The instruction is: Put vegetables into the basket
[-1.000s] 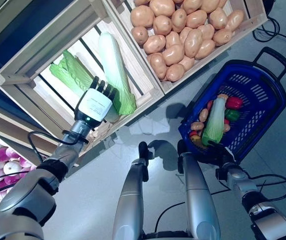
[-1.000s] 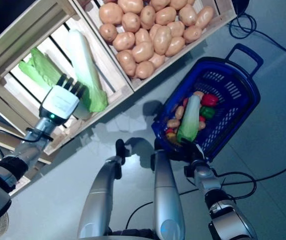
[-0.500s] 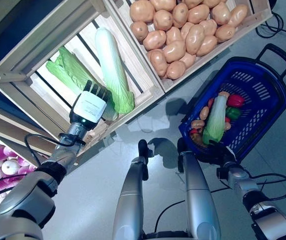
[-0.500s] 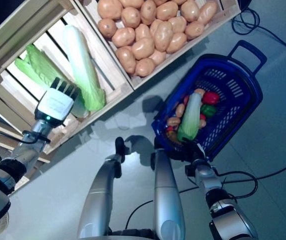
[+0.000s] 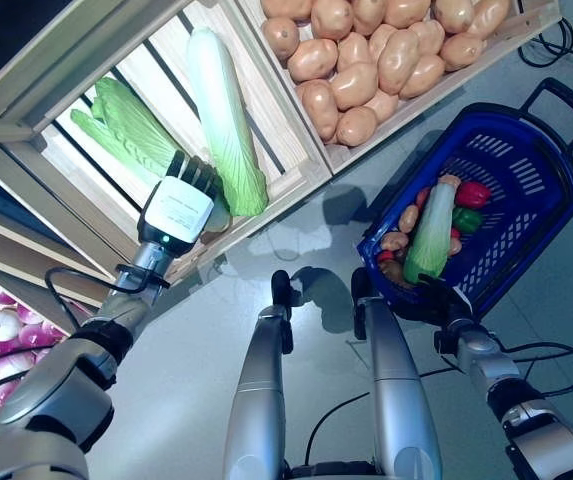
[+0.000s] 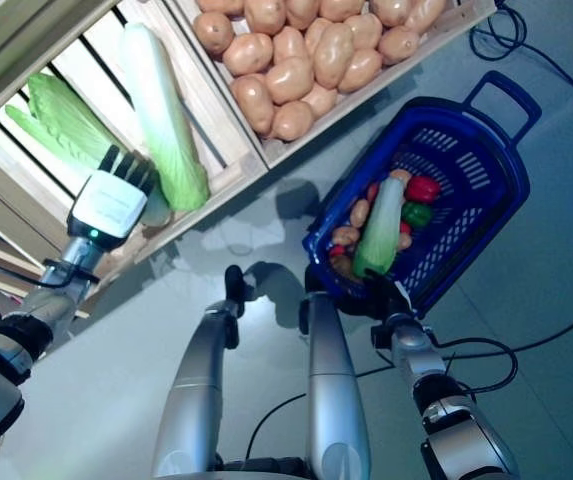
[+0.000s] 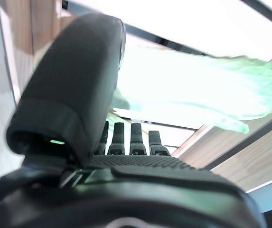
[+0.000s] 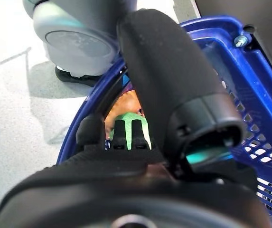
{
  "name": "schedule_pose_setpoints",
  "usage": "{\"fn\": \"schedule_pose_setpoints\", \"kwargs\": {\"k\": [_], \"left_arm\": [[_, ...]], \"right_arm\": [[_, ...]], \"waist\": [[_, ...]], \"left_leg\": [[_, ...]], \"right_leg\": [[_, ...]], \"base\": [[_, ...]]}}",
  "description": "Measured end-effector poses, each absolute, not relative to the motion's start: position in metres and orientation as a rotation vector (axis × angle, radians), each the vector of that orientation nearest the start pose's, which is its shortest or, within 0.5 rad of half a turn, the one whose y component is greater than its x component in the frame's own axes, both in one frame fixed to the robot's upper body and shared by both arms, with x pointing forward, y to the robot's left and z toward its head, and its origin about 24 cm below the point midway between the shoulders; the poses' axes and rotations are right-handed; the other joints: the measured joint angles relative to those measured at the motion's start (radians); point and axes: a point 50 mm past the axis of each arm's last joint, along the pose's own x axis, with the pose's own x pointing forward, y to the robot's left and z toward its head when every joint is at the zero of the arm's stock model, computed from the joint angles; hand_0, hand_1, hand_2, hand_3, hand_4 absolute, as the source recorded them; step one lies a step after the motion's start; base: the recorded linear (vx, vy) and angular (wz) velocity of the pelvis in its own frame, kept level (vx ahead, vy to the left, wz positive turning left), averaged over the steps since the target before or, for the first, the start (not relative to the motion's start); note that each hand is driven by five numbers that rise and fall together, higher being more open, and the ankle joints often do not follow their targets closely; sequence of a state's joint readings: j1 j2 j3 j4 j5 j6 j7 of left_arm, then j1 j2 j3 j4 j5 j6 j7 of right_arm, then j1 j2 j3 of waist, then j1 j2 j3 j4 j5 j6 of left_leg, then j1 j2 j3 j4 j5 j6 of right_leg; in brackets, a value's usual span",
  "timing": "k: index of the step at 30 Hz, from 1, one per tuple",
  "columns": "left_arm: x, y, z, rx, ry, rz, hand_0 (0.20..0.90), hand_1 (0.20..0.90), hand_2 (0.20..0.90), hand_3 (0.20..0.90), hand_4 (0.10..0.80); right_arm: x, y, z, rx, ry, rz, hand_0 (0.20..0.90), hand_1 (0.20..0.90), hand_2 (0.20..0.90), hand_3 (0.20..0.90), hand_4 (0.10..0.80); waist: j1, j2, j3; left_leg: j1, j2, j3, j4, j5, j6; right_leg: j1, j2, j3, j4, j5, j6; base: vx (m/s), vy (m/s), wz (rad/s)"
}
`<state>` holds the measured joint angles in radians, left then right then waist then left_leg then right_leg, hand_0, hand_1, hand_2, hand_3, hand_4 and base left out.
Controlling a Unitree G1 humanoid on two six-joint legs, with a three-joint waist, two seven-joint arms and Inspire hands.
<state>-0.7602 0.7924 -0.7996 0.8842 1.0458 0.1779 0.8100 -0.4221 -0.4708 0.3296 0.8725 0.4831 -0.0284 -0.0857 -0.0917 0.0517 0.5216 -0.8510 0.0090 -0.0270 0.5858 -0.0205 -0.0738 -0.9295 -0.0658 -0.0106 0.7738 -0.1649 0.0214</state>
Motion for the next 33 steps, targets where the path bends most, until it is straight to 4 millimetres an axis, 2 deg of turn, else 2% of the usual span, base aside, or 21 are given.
{"fn": "schedule_pose_setpoints", "kwargs": {"k": [6,7,11,12,13,14,19,29,33], "left_arm": [[0.35,0.268,0.119,2.22,-0.559,0.293,0.9,0.9,0.9,0.9,0.8],[0.351,0.268,0.119,2.218,-0.56,0.289,0.846,0.846,0.846,0.846,0.764],[0.351,0.27,0.12,2.22,-0.558,0.287,0.78,0.78,0.78,0.78,0.72],[0.352,0.27,0.122,2.219,-0.567,0.293,0.505,0.505,0.505,0.505,0.536],[0.352,0.269,0.122,2.218,-0.569,0.295,0.451,0.451,0.451,0.451,0.5],[0.353,0.269,0.123,2.223,-0.572,0.291,0.3,0.3,0.3,0.3,0.4],[0.357,0.266,0.132,2.225,-0.596,0.311,0.3,0.3,0.3,0.3,0.4],[0.357,0.266,0.134,2.208,-0.611,0.331,0.3,0.3,0.3,0.3,0.4],[0.356,0.267,0.134,2.132,-0.615,0.359,0.3,0.3,0.3,0.3,0.4]], "right_arm": [[0.302,-0.245,-0.016,-0.165,0.443,-0.114,0.9,0.9,0.9,0.9,0.8],[0.301,-0.245,-0.017,-0.165,0.442,-0.114,0.9,0.9,0.9,0.9,0.8],[0.301,-0.244,-0.017,-0.164,0.444,-0.113,0.9,0.9,0.9,0.9,0.8],[0.301,-0.244,-0.017,-0.164,0.445,-0.114,0.9,0.9,0.9,0.9,0.8],[0.301,-0.244,-0.017,-0.164,0.445,-0.114,0.9,0.9,0.9,0.9,0.8],[0.301,-0.244,-0.017,-0.163,0.445,-0.114,0.9,0.9,0.9,0.9,0.8],[0.301,-0.243,-0.018,-0.134,0.444,-0.119,0.9,0.9,0.9,0.9,0.8],[0.301,-0.242,-0.018,-0.129,0.444,-0.118,0.9,0.9,0.9,0.9,0.8],[0.3,-0.239,-0.023,-0.116,0.456,-0.117,0.9,0.9,0.9,0.9,0.8]], "waist": [[0.0,-0.007,0.001],[0.0,-0.01,0.001],[0.001,-0.018,0.002],[0.002,-0.019,0.002],[0.002,-0.019,0.002],[0.001,-0.019,0.002],[-0.001,-0.024,0.002],[0.001,-0.029,0.002],[0.0,-0.036,0.002]], "left_leg": [[-0.022,0.005,-0.002,0.014,0.0,0.0],[-0.025,0.005,-0.002,0.015,0.0,0.0],[-0.033,0.004,-0.002,0.026,-0.003,0.004],[-0.035,0.004,-0.002,0.031,-0.006,0.005],[-0.036,0.004,-0.002,0.035,-0.008,0.006],[-0.038,0.004,-0.002,0.035,-0.011,0.007],[-0.039,0.005,0.001,0.036,-0.013,0.009],[-0.037,0.006,0.0,0.021,-0.012,0.007],[-0.017,0.005,-0.003,0.003,-0.008,0.003]], "right_leg": [[-0.015,0.007,0.001,0.0,0.003,0.004],[-0.017,0.008,0.001,0.0,0.003,0.004],[-0.021,0.01,0.003,0.0,0.004,0.006],[-0.021,0.012,0.005,0.0,0.005,0.007],[-0.021,0.012,0.006,0.0,0.005,0.008],[-0.021,0.013,0.006,0.0,0.005,0.008],[-0.022,0.013,0.008,0.0,0.006,0.009],[-0.023,0.011,0.007,-0.01,0.006,0.009],[-0.004,0.012,0.004,-0.022,0.007,0.011]], "base": [[-0.009,-0.007,-0.01],[0.0,0.0,0.0],[0.0,0.0,0.0],[0.0,0.0,0.0],[-0.008,0.016,-0.03],[-0.001,0.003,-0.04],[-0.001,0.0,-0.01],[0.0,0.0,0.0],[0.019,-0.049,0.02]]}}
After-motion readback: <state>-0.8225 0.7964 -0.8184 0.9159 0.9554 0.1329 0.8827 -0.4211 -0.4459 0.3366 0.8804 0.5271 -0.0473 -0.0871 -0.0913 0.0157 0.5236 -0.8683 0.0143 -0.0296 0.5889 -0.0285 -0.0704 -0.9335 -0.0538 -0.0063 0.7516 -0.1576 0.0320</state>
